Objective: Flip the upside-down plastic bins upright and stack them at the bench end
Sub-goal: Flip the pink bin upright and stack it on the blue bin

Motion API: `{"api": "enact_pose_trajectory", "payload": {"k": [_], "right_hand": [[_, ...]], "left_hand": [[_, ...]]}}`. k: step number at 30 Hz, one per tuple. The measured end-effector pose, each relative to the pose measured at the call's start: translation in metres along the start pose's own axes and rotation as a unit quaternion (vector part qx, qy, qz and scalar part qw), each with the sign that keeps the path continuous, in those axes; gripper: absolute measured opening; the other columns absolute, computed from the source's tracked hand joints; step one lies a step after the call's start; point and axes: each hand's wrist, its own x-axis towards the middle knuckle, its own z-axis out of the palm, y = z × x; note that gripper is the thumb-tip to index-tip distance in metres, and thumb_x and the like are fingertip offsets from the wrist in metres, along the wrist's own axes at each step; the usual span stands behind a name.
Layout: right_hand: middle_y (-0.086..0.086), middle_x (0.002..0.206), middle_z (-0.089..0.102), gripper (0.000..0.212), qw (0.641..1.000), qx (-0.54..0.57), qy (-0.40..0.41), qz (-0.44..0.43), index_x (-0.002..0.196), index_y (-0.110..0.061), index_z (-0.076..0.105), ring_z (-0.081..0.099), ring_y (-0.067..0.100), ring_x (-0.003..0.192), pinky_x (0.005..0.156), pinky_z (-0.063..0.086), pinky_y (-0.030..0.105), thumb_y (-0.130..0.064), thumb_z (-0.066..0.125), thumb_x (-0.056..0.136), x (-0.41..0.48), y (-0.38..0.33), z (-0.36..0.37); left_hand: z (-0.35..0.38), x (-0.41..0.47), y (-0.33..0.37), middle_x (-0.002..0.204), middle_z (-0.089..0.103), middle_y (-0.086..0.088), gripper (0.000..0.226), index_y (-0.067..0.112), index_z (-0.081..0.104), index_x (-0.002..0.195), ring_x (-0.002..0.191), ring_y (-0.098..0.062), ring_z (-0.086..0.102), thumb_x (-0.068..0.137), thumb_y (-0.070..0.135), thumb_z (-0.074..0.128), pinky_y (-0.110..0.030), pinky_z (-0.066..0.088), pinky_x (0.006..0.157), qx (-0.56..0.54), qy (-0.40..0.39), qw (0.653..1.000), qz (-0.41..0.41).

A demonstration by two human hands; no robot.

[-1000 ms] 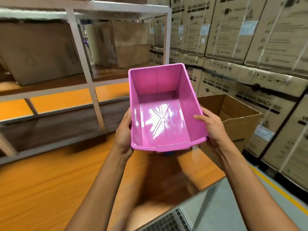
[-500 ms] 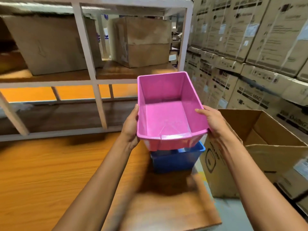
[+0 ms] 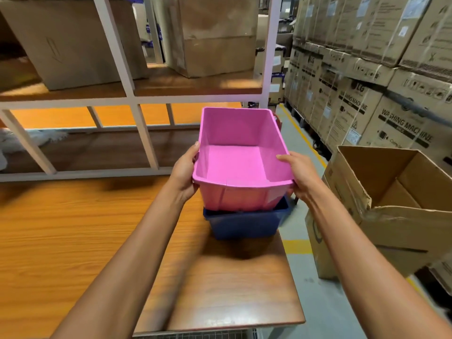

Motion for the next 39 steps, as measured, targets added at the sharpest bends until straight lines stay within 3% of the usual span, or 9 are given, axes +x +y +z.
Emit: {"api": "enact_pose_trajectory", "payload": {"k": [6, 11, 17, 24, 26, 29, 33, 36, 39], "right_hand": [[0.011, 0.092, 0.069, 0.026, 1.0, -0.017, 0.01, 0.01, 0.114, -0.003, 0.065, 0.066, 0.023, 0.072, 0.045, 0.048, 0.023, -0.015, 0.06, 0.091, 0.012, 0.007, -0.016], [0.01, 0.096, 0.069, 0.029, 0.998, -0.061, 0.005, 0.01, 0.118, -0.004, 0.064, 0.067, 0.027, 0.083, 0.041, 0.048, 0.02, -0.016, 0.058, 0.093, 0.016, 0.017, -0.023], [0.005, 0.095, 0.068, 0.027, 0.986, -0.163, 0.001, -0.029, 0.12, -0.007, 0.064, 0.067, 0.026, 0.089, 0.062, 0.052, 0.032, -0.016, 0.056, 0.096, 0.015, 0.037, -0.018], [0.001, 0.098, 0.063, 0.035, 0.913, -0.387, 0.048, -0.12, 0.126, -0.012, 0.062, 0.064, 0.024, 0.099, 0.074, 0.049, 0.033, -0.02, 0.057, 0.092, 0.009, 0.054, -0.007], [0.007, 0.12, 0.064, 0.045, 0.892, -0.43, 0.049, -0.127, 0.136, -0.01, 0.055, 0.061, 0.026, 0.111, 0.086, 0.052, 0.039, -0.021, 0.059, 0.093, 0.007, 0.058, -0.004], [0.011, 0.147, 0.047, 0.05, 0.854, -0.492, 0.05, -0.162, 0.139, -0.012, 0.053, 0.049, 0.031, 0.131, 0.101, 0.049, 0.048, -0.026, 0.058, 0.092, 0.005, 0.059, -0.001], [0.009, 0.149, 0.045, 0.046, 0.832, -0.504, 0.046, -0.228, 0.133, -0.013, 0.058, 0.044, 0.029, 0.136, 0.106, 0.045, 0.048, -0.032, 0.059, 0.091, -0.002, 0.059, 0.002], [0.01, 0.157, 0.037, 0.048, 0.831, -0.494, 0.033, -0.254, 0.136, -0.016, 0.056, 0.033, 0.028, 0.145, 0.113, 0.039, 0.051, -0.037, 0.059, 0.092, -0.011, 0.06, 0.008], [0.01, 0.161, 0.03, 0.05, 0.837, -0.478, 0.013, -0.266, 0.141, -0.018, 0.052, 0.025, 0.027, 0.15, 0.116, 0.031, 0.046, -0.035, 0.058, 0.094, -0.021, 0.062, 0.014]], "left_hand": [[0.007, 0.004, -0.01, 0.102, 0.074, -0.005, 0.035, 0.013, 0.06, 0.132, 0.085, -0.016, 0.072, 0.102, 0.009, 0.044, -0.03, 0.06, 0.065, 0.022, -0.012, 1.0, 0.016], [0.004, 0.006, -0.027, 0.101, 0.074, -0.005, 0.037, 0.016, 0.059, 0.132, 0.087, -0.018, 0.072, 0.1, 0.007, 0.044, -0.033, 0.059, 0.066, 0.042, 0.003, 0.999, 0.001], [-0.01, 0.008, -0.048, 0.106, 0.072, -0.007, 0.041, 0.014, 0.061, 0.13, 0.089, -0.019, 0.07, 0.099, 0.002, 0.039, -0.03, 0.058, 0.064, 0.096, 0.05, 0.994, -0.013], [-0.016, 0.009, -0.059, 0.115, 0.068, -0.007, 0.03, 0.016, 0.057, 0.126, 0.096, -0.021, 0.068, 0.101, 0.01, 0.042, -0.031, 0.057, 0.069, 0.267, 0.05, 0.962, -0.011], [-0.015, 0.007, -0.059, 0.116, 0.066, -0.004, 0.031, 0.02, 0.053, 0.129, 0.095, -0.018, 0.067, 0.101, 0.009, 0.043, -0.025, 0.055, 0.063, 0.297, 0.046, 0.954, 0.001], [-0.014, 0.006, -0.06, 0.116, 0.064, -0.001, 0.037, 0.018, 0.05, 0.136, 0.093, -0.013, 0.066, 0.101, 0.008, 0.045, -0.021, 0.053, 0.061, 0.35, 0.043, 0.935, 0.035], [-0.009, 0.006, -0.058, 0.105, 0.058, 0.017, 0.042, 0.022, 0.044, 0.142, 0.096, -0.007, 0.062, 0.101, 0.015, 0.049, -0.037, 0.059, 0.079, 0.43, 0.051, 0.897, 0.096], [-0.009, 0.004, -0.061, 0.126, 0.058, 0.01, 0.049, 0.022, 0.04, 0.147, 0.114, -0.013, 0.057, 0.099, 0.021, 0.051, -0.043, 0.053, 0.096, 0.499, 0.044, 0.853, 0.144], [-0.014, 0.002, -0.068, 0.149, 0.049, -0.001, 0.06, 0.023, 0.032, 0.152, 0.134, -0.02, 0.048, 0.096, 0.034, 0.05, -0.048, 0.047, 0.106, 0.55, 0.05, 0.817, 0.166]]}}
